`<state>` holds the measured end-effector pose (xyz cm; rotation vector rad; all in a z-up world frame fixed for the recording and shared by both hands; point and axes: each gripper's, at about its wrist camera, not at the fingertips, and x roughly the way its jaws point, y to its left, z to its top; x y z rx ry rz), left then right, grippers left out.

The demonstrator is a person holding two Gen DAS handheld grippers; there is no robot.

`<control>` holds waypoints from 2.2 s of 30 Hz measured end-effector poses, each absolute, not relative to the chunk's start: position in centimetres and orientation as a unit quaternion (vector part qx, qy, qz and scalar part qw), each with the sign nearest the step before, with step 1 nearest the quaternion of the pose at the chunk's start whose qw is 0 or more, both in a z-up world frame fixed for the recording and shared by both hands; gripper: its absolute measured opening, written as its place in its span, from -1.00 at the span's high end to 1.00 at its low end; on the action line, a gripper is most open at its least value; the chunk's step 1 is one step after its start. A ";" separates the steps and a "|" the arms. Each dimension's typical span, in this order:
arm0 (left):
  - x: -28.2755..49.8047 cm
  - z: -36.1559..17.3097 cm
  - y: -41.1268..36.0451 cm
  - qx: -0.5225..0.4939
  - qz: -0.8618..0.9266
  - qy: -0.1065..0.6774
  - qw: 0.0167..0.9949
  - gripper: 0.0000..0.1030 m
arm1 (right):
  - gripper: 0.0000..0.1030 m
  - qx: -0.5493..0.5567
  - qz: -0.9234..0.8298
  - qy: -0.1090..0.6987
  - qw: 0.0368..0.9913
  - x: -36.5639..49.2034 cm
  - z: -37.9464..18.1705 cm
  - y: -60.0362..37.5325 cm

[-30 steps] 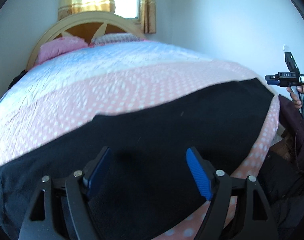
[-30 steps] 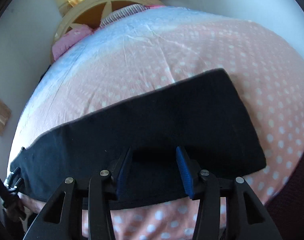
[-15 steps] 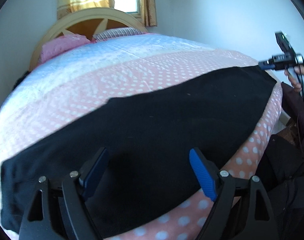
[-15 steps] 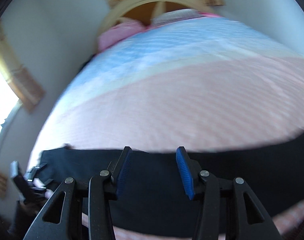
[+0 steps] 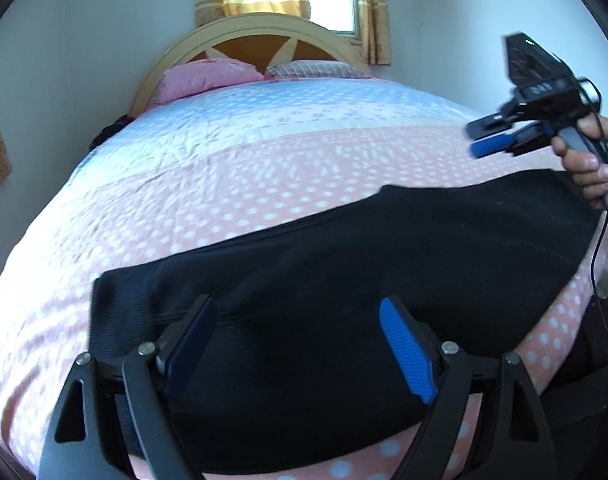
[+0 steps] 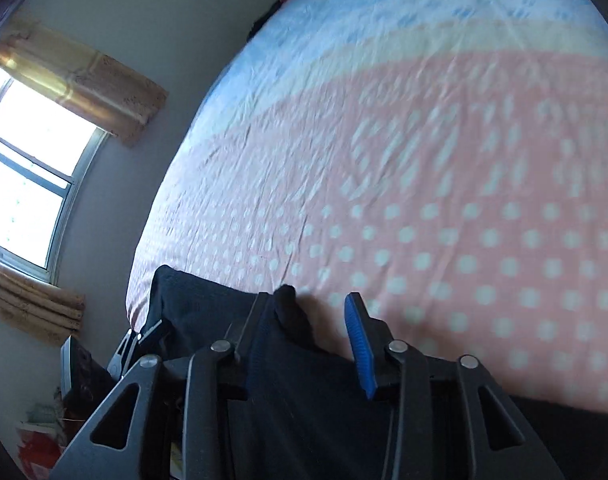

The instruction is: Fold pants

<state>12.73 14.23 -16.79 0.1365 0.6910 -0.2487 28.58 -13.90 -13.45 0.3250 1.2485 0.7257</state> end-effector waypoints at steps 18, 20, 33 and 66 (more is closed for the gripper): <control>12.8 -18.3 16.1 0.029 -0.126 0.353 0.926 -0.87 | 0.94 0.136 0.309 0.571 0.748 29.4 -14.7 -12.2; 12.9 -18.3 16.1 0.028 -0.126 0.355 0.926 -0.88 | 0.93 0.127 0.315 0.570 0.748 29.2 -14.3 -12.1; 13.3 -18.5 16.2 0.028 -0.123 0.354 0.927 -0.92 | 0.54 0.060 0.371 0.479 0.793 21.1 -8.1 -13.8; 13.8 -14.1 11.1 0.012 -0.126 0.331 0.935 -1.00 | 0.14 0.209 0.008 0.372 0.904 10.9 -8.2 -58.1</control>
